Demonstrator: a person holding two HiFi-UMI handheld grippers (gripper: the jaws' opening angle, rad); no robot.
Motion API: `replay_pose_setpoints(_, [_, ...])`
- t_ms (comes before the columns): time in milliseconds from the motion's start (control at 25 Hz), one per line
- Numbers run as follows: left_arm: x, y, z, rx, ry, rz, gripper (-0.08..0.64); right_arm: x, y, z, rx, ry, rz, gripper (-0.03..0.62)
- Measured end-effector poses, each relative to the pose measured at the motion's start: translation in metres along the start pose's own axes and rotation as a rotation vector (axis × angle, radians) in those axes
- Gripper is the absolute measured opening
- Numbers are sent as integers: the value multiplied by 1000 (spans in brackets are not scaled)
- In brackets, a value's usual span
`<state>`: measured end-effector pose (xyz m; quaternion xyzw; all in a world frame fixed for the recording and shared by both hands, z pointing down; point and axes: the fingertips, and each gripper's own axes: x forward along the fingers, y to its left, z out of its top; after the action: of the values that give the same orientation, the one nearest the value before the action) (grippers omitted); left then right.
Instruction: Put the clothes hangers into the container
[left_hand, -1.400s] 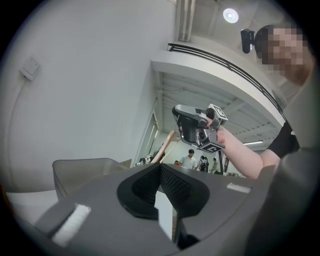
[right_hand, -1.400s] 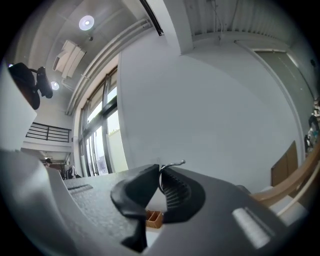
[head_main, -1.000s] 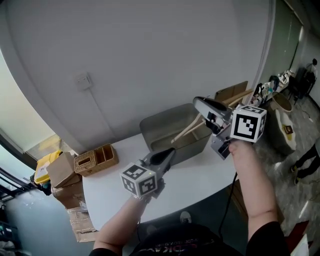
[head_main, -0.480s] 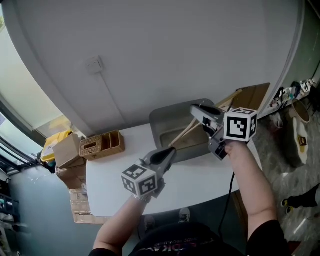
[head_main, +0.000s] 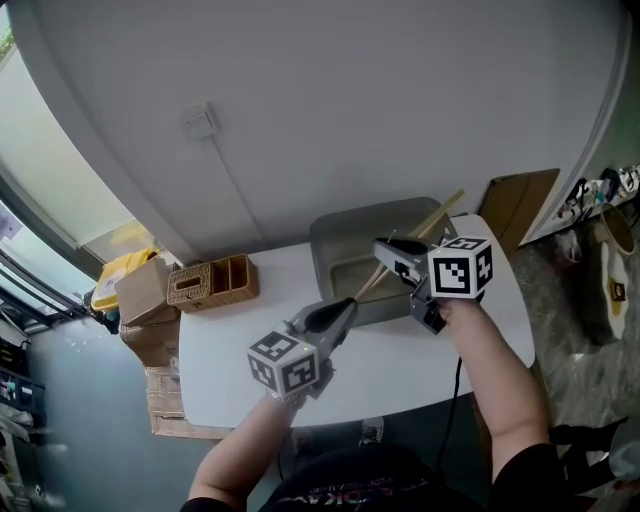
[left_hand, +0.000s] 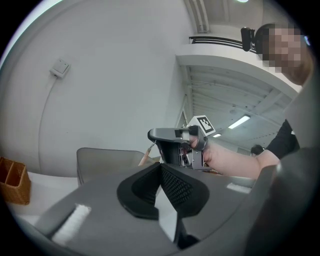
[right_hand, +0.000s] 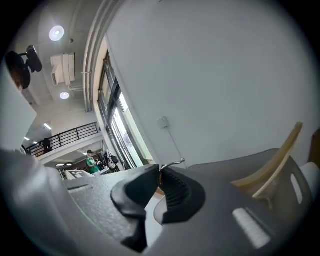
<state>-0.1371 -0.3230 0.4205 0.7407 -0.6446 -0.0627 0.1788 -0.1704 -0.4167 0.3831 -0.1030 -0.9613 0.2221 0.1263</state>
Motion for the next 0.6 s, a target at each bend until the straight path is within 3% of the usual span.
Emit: replay_pose_setpoints(600, [6, 17, -18, -43, 17, 23, 0, 25, -25, -34, 56, 64, 18, 17])
